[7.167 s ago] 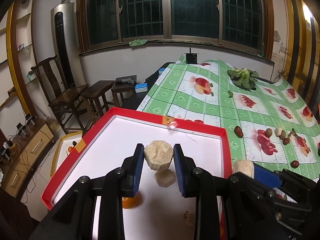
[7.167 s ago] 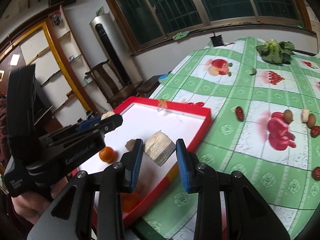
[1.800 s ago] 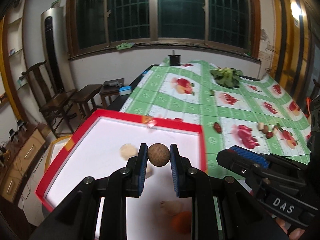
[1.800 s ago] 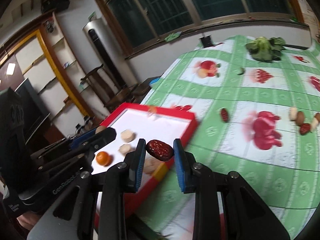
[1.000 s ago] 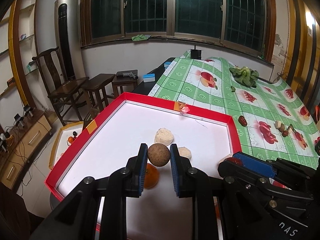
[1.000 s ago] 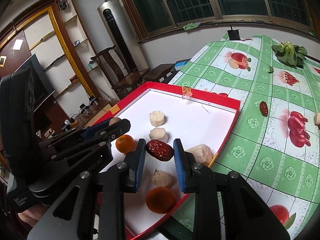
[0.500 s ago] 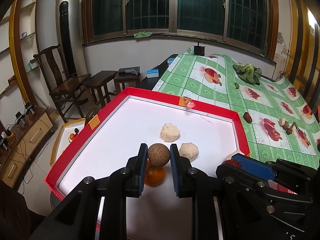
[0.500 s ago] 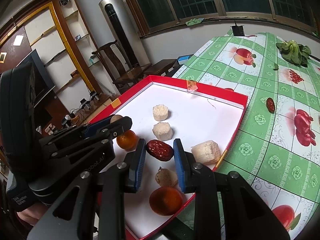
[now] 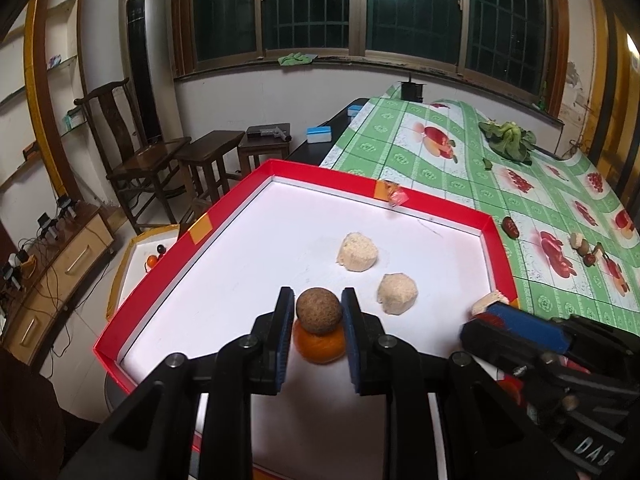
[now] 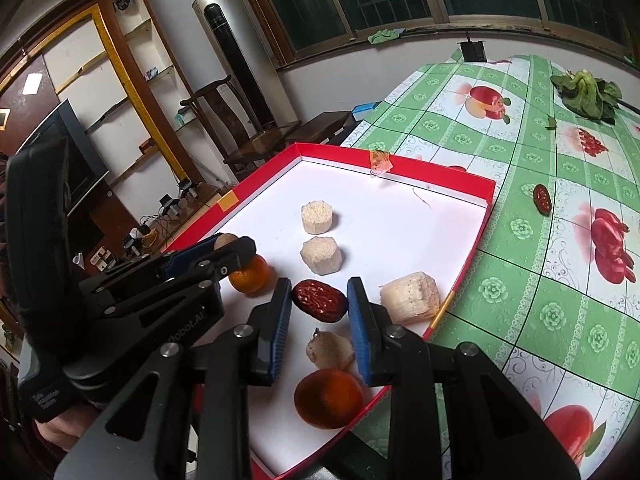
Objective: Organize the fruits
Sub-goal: 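Carry the date and brown ball into the tray and open both grippers, then move both grippers back over the snacks on the table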
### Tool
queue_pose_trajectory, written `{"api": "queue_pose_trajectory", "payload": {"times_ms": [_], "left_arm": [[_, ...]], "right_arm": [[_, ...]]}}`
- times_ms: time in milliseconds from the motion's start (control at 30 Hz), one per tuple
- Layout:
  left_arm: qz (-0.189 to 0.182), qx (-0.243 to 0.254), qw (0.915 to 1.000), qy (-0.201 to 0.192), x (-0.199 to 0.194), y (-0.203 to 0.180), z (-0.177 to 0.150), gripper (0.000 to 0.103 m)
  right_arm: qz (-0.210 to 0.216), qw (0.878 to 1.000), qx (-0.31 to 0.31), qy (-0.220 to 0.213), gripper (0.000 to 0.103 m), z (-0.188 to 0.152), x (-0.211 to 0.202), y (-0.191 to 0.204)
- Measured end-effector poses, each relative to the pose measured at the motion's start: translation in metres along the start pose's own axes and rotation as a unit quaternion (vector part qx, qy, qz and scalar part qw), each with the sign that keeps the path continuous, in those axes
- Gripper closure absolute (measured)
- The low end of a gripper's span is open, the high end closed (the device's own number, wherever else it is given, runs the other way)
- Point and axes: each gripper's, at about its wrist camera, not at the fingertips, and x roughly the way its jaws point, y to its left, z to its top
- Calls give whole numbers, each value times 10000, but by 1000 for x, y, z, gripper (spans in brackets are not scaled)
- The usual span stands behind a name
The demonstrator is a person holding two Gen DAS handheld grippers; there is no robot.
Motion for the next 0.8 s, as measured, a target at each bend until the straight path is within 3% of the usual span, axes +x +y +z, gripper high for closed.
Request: {"api": "queue_pose_trajectory", "payload": {"times_ms": [167, 400, 500, 800], "left_arm": [[45, 22, 10000, -20, -2, 0, 0, 63], [85, 111, 9999, -35, -3, -7, 1, 60], [132, 133, 9998, -64, -5, -9, 2, 54], [26, 360, 9993, -132, -12, -27, 3, 49]], "right_arm": [[-3, 9998, 168, -86, 72, 1, -7, -11], [162, 9993, 334, -55, 72, 1, -10, -18], [231, 9992, 311, -39, 57, 0, -11, -17], [-12, 9974, 550, -474, 57, 7, -40, -46]]}}
